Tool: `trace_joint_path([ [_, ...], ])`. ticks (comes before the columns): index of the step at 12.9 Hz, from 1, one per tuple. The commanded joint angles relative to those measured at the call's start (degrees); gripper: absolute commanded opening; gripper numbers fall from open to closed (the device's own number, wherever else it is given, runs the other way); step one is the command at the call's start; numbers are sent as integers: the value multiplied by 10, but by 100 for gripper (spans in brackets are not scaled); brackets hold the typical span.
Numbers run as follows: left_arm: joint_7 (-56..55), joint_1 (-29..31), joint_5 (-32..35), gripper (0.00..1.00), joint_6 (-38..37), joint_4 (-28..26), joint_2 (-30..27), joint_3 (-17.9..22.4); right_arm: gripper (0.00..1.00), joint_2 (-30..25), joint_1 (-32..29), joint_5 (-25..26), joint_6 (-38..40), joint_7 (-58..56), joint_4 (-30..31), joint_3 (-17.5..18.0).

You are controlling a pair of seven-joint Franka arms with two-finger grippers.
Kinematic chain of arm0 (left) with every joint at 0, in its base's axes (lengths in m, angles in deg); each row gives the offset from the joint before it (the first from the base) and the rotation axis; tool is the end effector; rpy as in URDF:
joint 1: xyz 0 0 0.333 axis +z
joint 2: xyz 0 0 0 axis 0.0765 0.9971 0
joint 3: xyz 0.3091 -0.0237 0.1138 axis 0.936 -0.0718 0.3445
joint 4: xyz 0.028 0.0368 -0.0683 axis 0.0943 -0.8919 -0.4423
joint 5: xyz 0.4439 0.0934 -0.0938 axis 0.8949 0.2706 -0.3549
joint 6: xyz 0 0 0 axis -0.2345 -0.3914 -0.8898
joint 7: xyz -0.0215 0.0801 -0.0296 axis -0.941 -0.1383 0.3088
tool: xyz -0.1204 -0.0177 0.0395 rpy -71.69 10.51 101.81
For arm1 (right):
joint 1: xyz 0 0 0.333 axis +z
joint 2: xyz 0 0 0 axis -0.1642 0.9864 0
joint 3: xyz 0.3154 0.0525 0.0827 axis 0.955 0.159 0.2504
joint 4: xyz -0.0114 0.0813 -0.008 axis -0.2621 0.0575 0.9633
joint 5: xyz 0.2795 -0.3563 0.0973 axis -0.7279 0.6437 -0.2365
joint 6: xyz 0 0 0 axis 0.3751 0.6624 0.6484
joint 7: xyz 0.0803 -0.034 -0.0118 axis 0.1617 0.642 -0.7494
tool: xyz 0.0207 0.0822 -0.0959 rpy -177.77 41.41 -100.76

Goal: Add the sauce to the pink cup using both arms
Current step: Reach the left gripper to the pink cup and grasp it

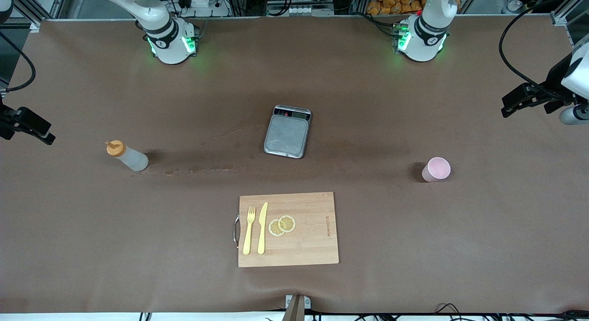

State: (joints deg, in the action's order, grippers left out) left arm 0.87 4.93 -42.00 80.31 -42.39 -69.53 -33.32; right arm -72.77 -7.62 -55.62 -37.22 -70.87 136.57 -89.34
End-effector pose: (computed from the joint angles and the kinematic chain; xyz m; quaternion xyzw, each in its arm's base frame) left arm 0.6246 -0.0467 0.6288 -0.9992 -0.0360 -0.0034 0.0161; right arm 0.6598 -0.0361 0.6290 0.9944 -0.0709 0.0787 0.0011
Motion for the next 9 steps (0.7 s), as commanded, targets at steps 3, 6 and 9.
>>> trace_joint_path([
  [3,9,0,-11,100,-11,14,6,4,100,4,-2,-2,6,-6,-10,-1],
  [6,11,1,-2,100,-11,11,28,6,100,8,-6,0,4,-5,-10,-1],
  [9,11,9,-8,100,-5,3,86,6,100,28,-26,-4,-2,-7,-10,-6],
])
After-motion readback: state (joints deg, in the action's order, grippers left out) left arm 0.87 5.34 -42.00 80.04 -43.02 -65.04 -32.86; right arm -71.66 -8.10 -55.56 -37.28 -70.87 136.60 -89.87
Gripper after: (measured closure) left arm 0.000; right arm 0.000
